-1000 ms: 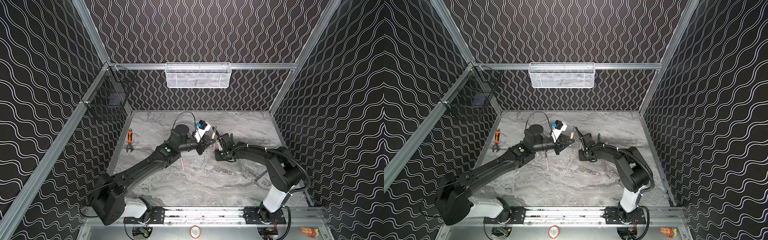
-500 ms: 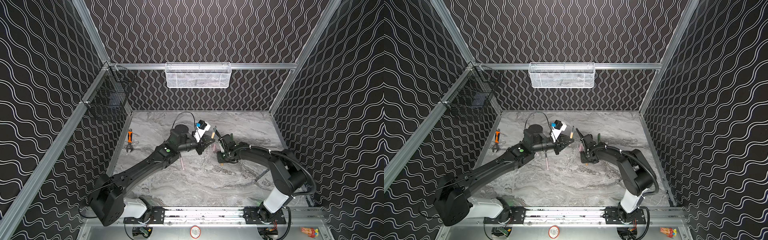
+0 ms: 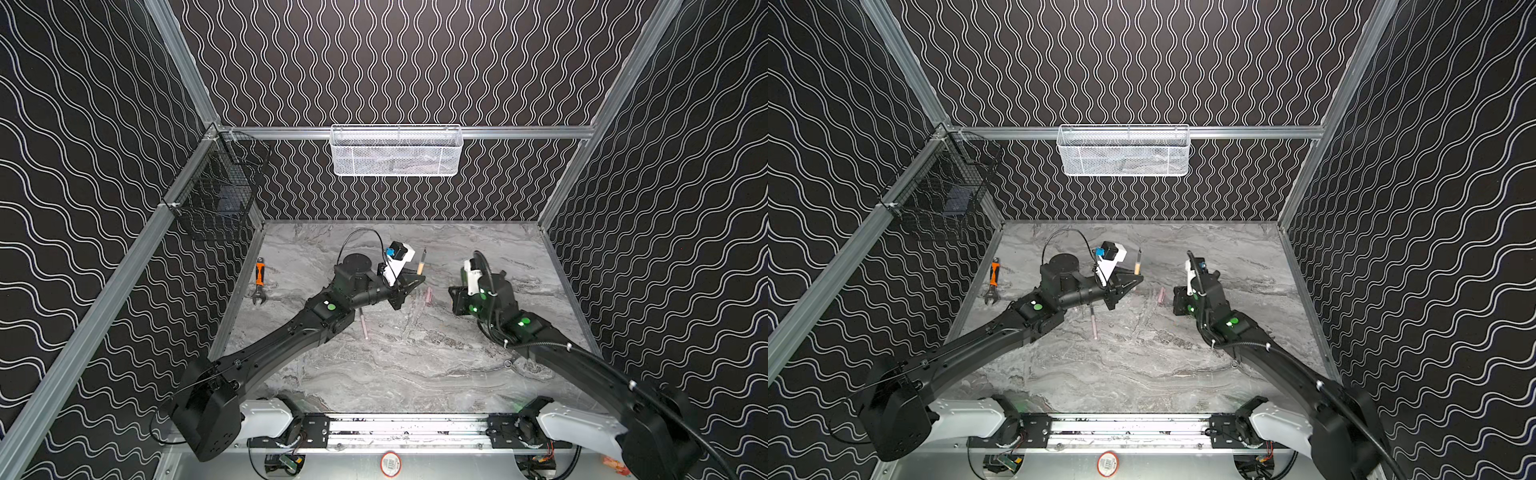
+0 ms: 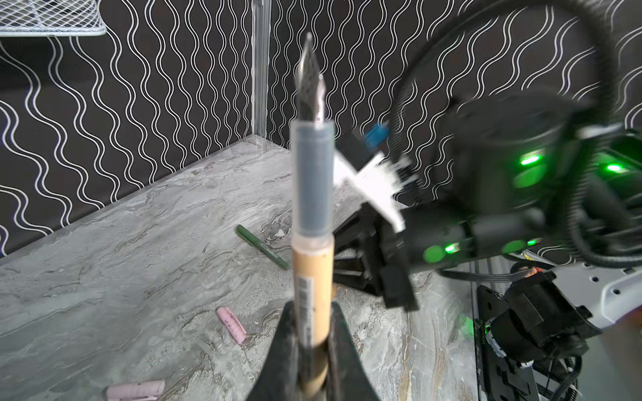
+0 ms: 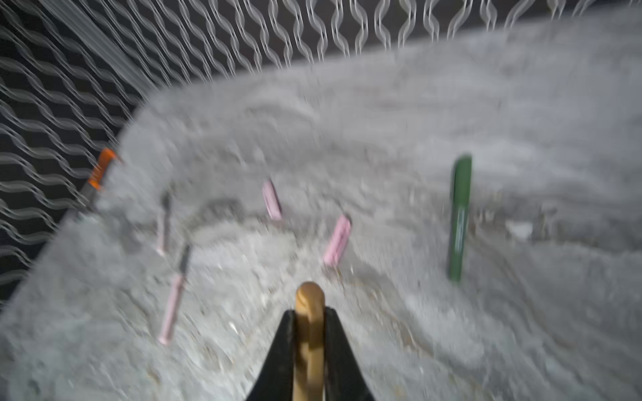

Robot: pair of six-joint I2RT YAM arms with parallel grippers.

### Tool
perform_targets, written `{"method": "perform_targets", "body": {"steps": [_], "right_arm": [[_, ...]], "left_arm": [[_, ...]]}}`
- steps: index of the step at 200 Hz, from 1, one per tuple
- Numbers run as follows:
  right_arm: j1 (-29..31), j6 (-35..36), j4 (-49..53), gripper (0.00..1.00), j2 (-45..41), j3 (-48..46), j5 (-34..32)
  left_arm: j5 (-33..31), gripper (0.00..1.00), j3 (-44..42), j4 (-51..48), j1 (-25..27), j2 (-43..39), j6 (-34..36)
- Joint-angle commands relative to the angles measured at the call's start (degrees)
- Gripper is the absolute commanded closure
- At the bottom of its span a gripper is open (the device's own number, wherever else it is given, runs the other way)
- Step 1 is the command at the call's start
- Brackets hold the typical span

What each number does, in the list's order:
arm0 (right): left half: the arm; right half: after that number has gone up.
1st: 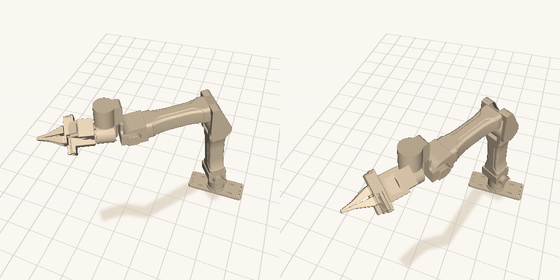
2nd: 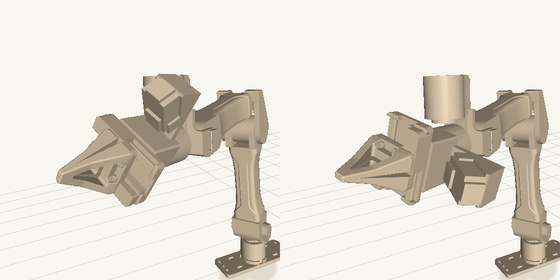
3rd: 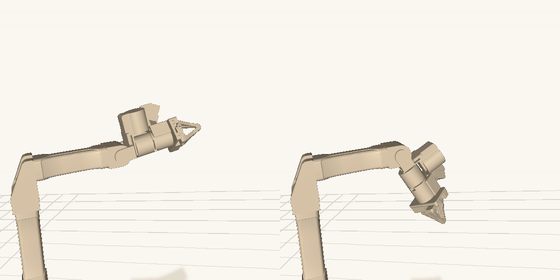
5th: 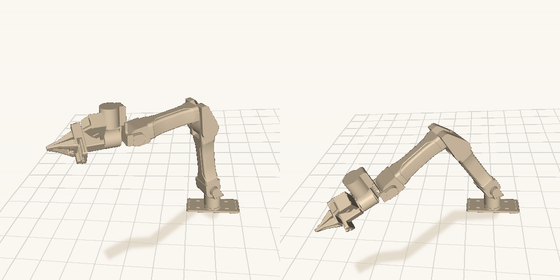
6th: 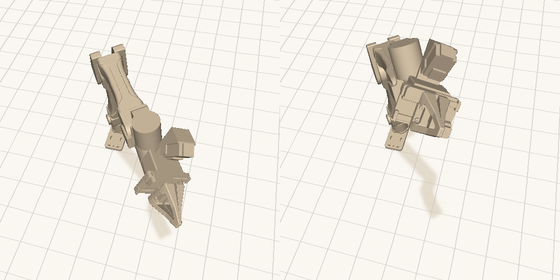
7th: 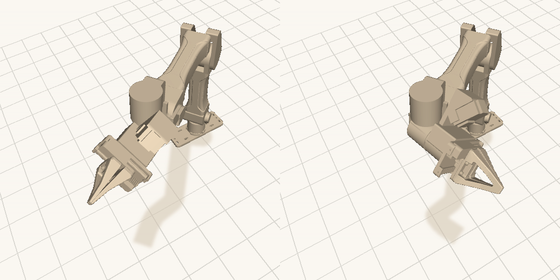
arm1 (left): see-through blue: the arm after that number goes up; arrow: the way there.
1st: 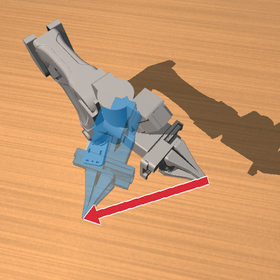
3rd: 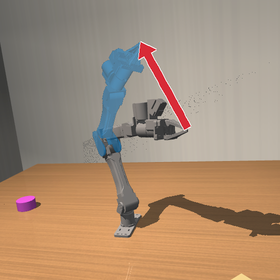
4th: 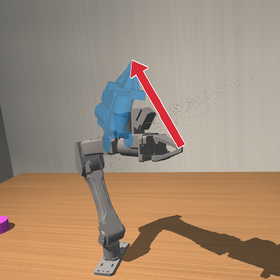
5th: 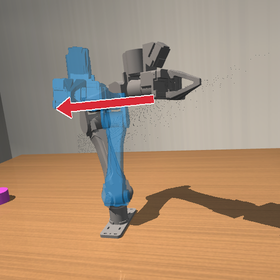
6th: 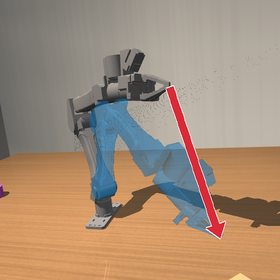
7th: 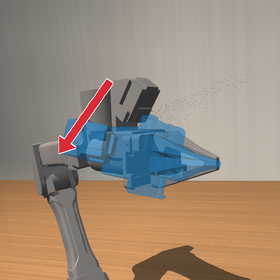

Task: Insert the pens into the pen caps
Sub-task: 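Lift the tan cap with the right gripper and raise it upright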

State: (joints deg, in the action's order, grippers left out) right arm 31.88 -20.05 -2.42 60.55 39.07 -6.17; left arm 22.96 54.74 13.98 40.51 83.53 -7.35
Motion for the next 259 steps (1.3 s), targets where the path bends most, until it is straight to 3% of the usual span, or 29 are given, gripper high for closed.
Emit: {"method": "perform_targets", "body": {"steps": [1,39,98,151,259], "right_arm": [[0.1,0.9,-13.7,0.85,-5.0,-1.9,-2.6],[0.2,3.4,-24.5,0.84,-9.7,-2.9,-1.8],[3.3,8.2,-34.1,0.84,-6.2,2.1,-0.8],[8.2,12.4,-35.3,0.84,-3.0,5.8,-1.7],[8.4,11.2,-36.1,0.84,-0.3,7.1,0.7]], "left_arm": [[0.7,1.00,-0.2,3.7,0.1,0.5,-1.5],[3.7,1.00,0.2,5.2,0.1,2.2,-4.3],[5.9,1.00,1.1,4.9,1.3,4.2,-5.4],[5.7,1.00,1.7,3.4,2.3,4.7,-4.2],[5.1,1.00,2.0,2.0,3.6,5.1,-2.8]]}}
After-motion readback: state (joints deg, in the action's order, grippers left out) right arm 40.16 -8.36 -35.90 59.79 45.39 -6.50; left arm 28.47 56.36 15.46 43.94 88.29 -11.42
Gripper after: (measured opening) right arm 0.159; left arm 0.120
